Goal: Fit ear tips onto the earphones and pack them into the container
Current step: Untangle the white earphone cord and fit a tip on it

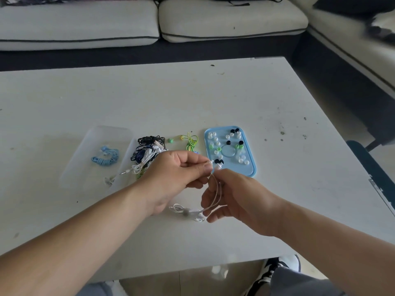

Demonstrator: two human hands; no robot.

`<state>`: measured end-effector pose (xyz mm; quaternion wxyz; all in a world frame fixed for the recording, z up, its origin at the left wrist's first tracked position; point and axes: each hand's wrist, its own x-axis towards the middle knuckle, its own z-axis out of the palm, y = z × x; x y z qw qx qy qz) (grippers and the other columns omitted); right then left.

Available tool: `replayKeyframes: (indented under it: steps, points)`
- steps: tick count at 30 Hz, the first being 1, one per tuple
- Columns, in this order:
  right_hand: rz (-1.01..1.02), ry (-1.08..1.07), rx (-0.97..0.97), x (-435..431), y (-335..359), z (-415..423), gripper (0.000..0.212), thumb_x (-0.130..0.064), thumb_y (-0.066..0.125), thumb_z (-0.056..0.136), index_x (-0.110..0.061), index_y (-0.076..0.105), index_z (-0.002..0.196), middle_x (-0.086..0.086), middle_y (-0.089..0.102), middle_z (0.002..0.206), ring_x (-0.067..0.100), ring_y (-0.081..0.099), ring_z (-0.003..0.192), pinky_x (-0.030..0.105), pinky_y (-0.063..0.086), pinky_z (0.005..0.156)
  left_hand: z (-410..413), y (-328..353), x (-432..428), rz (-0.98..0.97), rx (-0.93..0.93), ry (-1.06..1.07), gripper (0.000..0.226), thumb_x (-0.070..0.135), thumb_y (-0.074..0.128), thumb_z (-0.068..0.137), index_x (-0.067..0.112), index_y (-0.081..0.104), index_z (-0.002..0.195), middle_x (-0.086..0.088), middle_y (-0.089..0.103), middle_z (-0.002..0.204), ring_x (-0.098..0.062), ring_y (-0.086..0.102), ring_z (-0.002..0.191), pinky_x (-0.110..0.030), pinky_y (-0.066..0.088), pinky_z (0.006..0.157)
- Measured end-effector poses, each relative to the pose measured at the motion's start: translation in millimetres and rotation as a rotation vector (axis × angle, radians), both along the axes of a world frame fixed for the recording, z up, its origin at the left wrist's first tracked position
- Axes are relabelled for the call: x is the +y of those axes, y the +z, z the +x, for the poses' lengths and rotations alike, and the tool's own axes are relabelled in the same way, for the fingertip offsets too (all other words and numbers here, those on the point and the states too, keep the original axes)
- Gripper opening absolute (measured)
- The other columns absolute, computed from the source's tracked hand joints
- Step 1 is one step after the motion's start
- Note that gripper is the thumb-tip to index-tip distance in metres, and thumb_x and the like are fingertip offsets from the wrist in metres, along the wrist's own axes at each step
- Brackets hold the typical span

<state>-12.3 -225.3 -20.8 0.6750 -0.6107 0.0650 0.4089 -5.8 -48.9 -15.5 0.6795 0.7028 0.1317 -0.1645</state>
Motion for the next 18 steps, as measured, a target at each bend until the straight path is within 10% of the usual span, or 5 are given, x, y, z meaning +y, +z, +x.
replayKeyframes:
  steps: [6,12,18]
  points:
    - [0.026,0.078,-0.005,-2.1,-2.8,2.1,0.042,-0.035,0.041,0.108,0.0,0.061,0.097,0.022,0.066,0.088,0.035,0.064,0.08,0.049,0.052,0.08,-1.8,-6.5,-2.9,-0.023,-0.061,-0.042,0.012,0.014,0.076,0.09,0.017,0.078,0.102,-0.009,0.078,0.098,-0.011,0.069,0.085,-0.021,0.058,0.076]
    - [0.028,0.18,-0.017,-4.0,-2.6,2.8,0.04,-0.034,0.043,0.107,-0.001,0.065,0.112,0.021,0.067,0.098,0.032,0.063,0.088,0.043,0.05,0.074,-5.3,-4.8,-7.0,-0.069,-0.052,-0.052,0.013,0.01,0.071,0.095,0.009,0.075,0.107,-0.013,0.078,0.094,-0.013,0.059,0.06,-0.023,0.046,0.055]
    - [-0.235,0.248,-0.157,-15.5,9.0,14.2,0.041,-0.037,0.062,0.101,0.002,0.073,0.097,0.023,0.075,0.096,0.028,0.068,0.077,0.038,0.053,0.064,-2.6,-3.7,-7.4,-0.236,0.024,0.064,0.015,0.005,0.066,0.096,0.004,0.072,0.109,-0.013,0.075,0.084,-0.025,0.076,0.079,-0.032,0.063,0.071]
